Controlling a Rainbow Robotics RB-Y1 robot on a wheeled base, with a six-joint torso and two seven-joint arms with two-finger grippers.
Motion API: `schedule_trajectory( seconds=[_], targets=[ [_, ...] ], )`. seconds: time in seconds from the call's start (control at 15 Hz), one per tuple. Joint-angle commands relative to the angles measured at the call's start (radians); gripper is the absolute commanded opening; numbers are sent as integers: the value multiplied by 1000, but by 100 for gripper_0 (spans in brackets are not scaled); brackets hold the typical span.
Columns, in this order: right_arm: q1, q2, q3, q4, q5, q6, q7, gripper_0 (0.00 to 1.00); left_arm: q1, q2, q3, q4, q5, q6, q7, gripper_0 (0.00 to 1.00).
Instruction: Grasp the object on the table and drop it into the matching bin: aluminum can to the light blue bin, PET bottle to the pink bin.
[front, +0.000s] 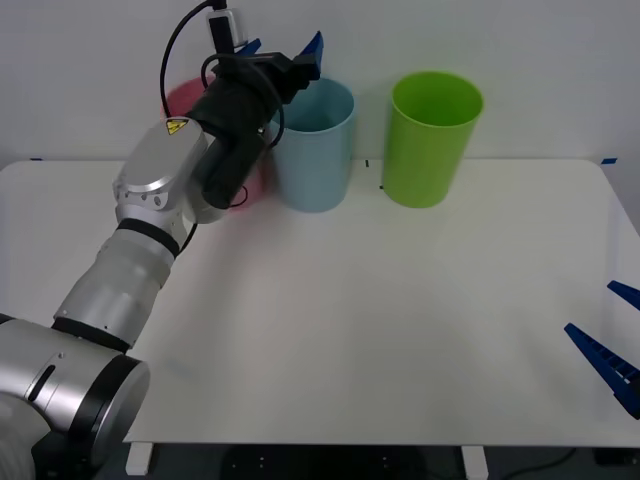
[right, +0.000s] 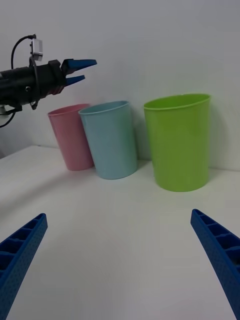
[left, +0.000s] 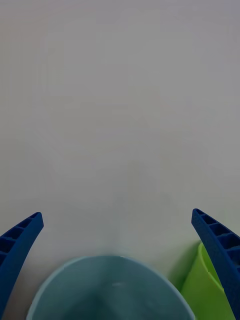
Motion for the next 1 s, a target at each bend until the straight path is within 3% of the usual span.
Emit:
schedule_trajectory(
  seconds=[0.07,0.6,1.0],
  targets=[
    [0,0,0,0,0,0,0,100,78,28,0,-93,16,-17,-2,100],
    [0,0,0,0,0,0,0,100,319,128,0,-352,82,-83,-12,100],
    [0,0,0,0,0,0,0,100,532,265,1,-544,197,-137,-74,100]
  ],
)
